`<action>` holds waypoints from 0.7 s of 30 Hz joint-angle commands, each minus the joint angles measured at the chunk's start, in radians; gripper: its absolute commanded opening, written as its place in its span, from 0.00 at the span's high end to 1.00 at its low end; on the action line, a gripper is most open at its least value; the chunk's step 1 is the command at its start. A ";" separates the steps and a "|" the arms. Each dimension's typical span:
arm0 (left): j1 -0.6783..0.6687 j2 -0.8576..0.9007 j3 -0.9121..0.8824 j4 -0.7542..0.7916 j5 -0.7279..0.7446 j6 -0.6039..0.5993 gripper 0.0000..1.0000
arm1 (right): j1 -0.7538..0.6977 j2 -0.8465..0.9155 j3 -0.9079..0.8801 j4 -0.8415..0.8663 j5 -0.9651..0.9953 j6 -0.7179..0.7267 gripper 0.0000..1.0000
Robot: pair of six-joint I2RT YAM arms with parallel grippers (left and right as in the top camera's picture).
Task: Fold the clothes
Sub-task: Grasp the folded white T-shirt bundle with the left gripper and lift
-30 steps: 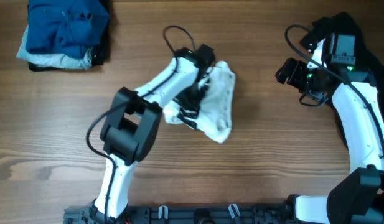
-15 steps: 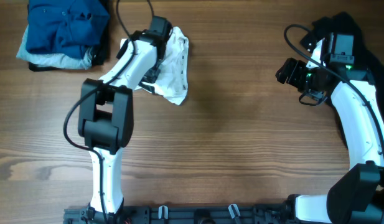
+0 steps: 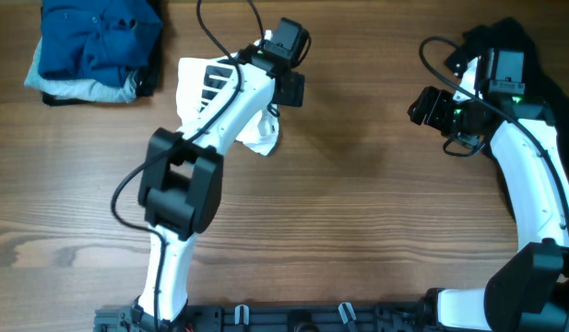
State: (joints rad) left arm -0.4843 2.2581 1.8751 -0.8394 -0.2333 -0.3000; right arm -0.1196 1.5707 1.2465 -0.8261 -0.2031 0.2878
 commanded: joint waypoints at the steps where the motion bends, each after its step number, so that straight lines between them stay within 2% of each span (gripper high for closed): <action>1: 0.004 0.067 0.006 0.002 -0.095 -0.135 0.10 | 0.004 0.013 0.008 -0.008 -0.020 -0.023 0.11; 8: 0.005 0.170 0.006 0.006 -0.179 -0.138 0.11 | 0.004 0.013 0.008 -0.012 -0.020 -0.024 0.11; 9: 0.005 0.189 0.006 0.006 -0.184 -0.134 0.14 | 0.004 0.013 0.008 -0.012 -0.020 -0.023 0.11; 10: 0.005 0.202 0.006 0.003 -0.185 -0.134 0.19 | 0.004 0.013 0.008 -0.012 -0.020 -0.024 0.11; 11: 0.005 0.219 0.006 -0.006 -0.188 -0.122 0.37 | 0.004 0.013 0.008 -0.013 -0.020 -0.024 0.11; 12: 0.005 0.230 0.006 -0.020 -0.203 -0.100 0.51 | 0.004 0.013 0.008 -0.013 -0.020 -0.024 0.11; 13: 0.006 0.242 0.006 -0.033 -0.231 -0.093 0.59 | 0.004 0.013 0.008 -0.013 -0.020 -0.024 0.11; 15: 0.016 0.262 0.004 -0.059 -0.320 -0.092 0.62 | 0.004 0.013 0.008 -0.016 -0.020 -0.024 0.11; 16: 0.027 0.267 0.002 -0.060 -0.333 -0.076 0.72 | 0.004 0.013 0.008 -0.020 -0.019 -0.026 0.11; 17: 0.040 0.270 0.002 -0.059 -0.333 -0.060 0.96 | 0.004 0.013 0.008 -0.020 -0.019 -0.026 0.11; 21: 0.082 0.196 0.032 -0.152 -0.325 -0.044 0.96 | 0.004 0.013 0.008 -0.019 -0.019 -0.027 0.11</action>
State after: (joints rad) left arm -0.4648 2.4294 1.9217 -0.9115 -0.5793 -0.3641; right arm -0.1196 1.5711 1.2465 -0.8474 -0.2096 0.2817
